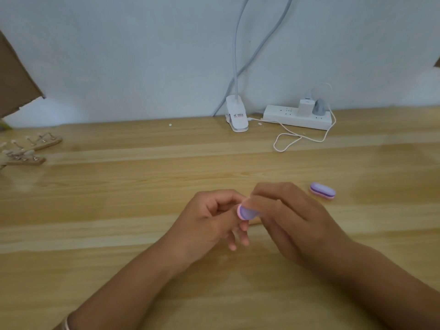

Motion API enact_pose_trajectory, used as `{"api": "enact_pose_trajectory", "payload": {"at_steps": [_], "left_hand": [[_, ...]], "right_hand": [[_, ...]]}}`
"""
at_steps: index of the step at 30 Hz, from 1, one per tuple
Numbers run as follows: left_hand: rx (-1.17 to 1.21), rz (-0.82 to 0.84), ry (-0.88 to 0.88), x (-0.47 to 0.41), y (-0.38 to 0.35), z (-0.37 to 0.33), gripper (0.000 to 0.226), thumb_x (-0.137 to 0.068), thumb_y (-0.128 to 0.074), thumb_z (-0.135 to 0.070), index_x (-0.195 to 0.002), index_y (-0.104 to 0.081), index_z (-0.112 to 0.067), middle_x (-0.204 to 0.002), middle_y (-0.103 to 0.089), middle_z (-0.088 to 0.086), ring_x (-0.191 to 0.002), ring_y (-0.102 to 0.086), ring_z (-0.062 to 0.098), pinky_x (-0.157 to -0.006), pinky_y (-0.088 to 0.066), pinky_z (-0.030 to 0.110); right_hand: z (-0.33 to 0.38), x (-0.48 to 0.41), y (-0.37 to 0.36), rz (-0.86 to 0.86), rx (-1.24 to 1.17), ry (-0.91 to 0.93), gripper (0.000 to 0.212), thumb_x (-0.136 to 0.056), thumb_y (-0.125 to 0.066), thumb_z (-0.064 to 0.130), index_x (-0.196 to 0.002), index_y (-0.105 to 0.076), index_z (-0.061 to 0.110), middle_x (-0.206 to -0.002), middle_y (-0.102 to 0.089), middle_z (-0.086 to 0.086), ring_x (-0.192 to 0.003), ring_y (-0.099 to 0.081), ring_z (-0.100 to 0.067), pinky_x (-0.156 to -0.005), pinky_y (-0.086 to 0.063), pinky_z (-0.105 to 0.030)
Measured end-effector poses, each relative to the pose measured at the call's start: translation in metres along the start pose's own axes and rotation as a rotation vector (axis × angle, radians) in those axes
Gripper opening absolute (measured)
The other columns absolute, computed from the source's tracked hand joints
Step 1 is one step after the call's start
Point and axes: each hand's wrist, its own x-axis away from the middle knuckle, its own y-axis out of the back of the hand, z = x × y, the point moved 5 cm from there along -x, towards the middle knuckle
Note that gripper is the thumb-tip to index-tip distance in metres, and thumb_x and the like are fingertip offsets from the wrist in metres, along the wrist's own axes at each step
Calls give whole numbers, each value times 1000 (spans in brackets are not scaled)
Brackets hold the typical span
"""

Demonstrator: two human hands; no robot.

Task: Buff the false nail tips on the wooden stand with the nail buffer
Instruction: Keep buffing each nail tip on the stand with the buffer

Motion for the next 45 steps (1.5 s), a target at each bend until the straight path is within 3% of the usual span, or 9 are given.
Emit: {"api": "enact_pose_trajectory", "payload": {"at_steps": [4,8,16,20,25,28,39,42,45], "left_hand": [[-101,-105,-60,0,4,1,15,-90,-63,-21,-85,-70,-8,-68,-64,8,-62,-67,20,-47,-50,27],[-189,-160,-124,1,7,-2,14,-90,-65,-17,-93,-72,-6,-76,-71,13,-66,-69,19,-48,-52,29],[-208,-245,-107,1,12,2,9,-88,-68,-11,-92,-75,-9,-80,-74,8,-76,-71,22,-53,-53,26],[-248,-234,-153,2,11,-3,17,-81,-75,-27,-93,-77,-14,-84,-74,4,-76,-69,26,-53,-53,25],[-264,-273,-149,2,14,1,9,-82,-73,-9,-89,-78,-12,-81,-73,3,-74,-68,23,-55,-58,39],[-268,-266,-185,2,13,-3,14,-78,-75,-18,-90,-78,-12,-81,-72,2,-71,-67,22,-55,-57,44],[-181,-244,-178,2,14,-2,14,-75,-79,-16,-89,-77,-12,-83,-73,4,-68,-66,14,-52,-53,25],[-186,-246,-168,2,15,-2,11,-76,-78,-13,-88,-78,-11,-82,-73,4,-68,-66,15,-52,-54,26],[-199,-264,-159,1,16,-1,10,-78,-77,-4,-84,-78,-11,-81,-73,4,-69,-66,15,-50,-54,29]], "right_hand": [[-22,3,9,27,74,-103,34,-81,-65,-19,-106,-72,3,-107,-66,-9,-93,-65,-20,-81,-51,-26],[-9,2,1,17,-27,-71,30,-90,-59,-10,-115,-64,5,-111,-64,-12,-99,-60,-21,-93,-43,-19],[-22,2,8,12,35,-208,31,-83,-66,-17,-107,-71,4,-107,-64,-6,-100,-60,-12,-89,-34,-6],[-4,0,-3,53,23,-73,27,-91,-57,-9,-111,-72,2,-110,-65,-12,-95,-62,-22,-91,-40,-15],[-22,1,7,47,75,-191,34,-81,-67,-18,-107,-73,4,-106,-66,-8,-95,-64,-19,-83,-44,-16],[-13,1,4,28,4,-143,30,-87,-62,-13,-111,-72,1,-110,-65,-10,-98,-62,-18,-92,-38,-12],[-3,2,1,30,-47,-82,33,-90,-58,-12,-116,-71,4,-110,-65,-13,-93,-63,-23,-85,-49,-25],[-11,2,3,64,67,-90,35,-84,-62,-16,-109,-76,6,-105,-67,-11,-85,-65,-23,-82,-45,-17],[-25,3,12,15,50,-199,36,-82,-67,-18,-109,-74,5,-106,-67,-7,-88,-68,-21,-65,-57,-39]]}}
